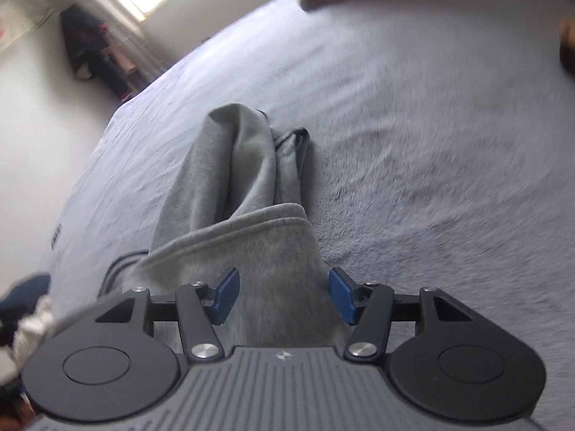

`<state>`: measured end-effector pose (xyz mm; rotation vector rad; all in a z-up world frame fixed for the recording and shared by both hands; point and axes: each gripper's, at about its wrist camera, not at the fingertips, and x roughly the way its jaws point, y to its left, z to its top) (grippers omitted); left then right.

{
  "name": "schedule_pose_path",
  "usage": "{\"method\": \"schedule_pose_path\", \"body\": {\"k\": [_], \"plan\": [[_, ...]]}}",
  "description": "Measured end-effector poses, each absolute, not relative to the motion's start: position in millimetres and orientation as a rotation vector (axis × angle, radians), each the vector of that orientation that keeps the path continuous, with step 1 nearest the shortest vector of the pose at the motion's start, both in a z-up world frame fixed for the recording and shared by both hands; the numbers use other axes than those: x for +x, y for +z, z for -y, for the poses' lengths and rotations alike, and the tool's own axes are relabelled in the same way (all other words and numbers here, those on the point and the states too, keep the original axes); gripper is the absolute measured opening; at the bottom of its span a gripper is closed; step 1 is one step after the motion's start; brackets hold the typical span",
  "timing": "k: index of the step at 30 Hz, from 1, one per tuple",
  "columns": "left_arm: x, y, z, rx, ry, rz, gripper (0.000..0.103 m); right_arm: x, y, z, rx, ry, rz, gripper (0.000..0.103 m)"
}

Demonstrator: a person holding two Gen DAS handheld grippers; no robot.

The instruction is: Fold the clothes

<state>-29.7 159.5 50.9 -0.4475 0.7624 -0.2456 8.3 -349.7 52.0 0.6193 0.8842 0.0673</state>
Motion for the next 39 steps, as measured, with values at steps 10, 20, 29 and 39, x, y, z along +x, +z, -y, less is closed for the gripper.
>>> {"method": "schedule_pose_path", "body": {"k": [10,20,29,39], "plan": [[-6,30,-155,-0.521,-0.235,-0.839,0.067,58,37,326,0.74,0.044,-0.88,0.084],[8,37,-172,-0.678,-0.157,-0.85,0.08,77,38,309,0.645,0.1,-0.867,0.093],[11,27,-166,-0.658,-0.116,-0.88,0.088,72,35,300,0.596,0.09,-0.822,0.092],[27,18,-137,-0.538,-0.075,-0.893,0.088,68,41,291,0.505,0.068,-0.787,0.035]]}}
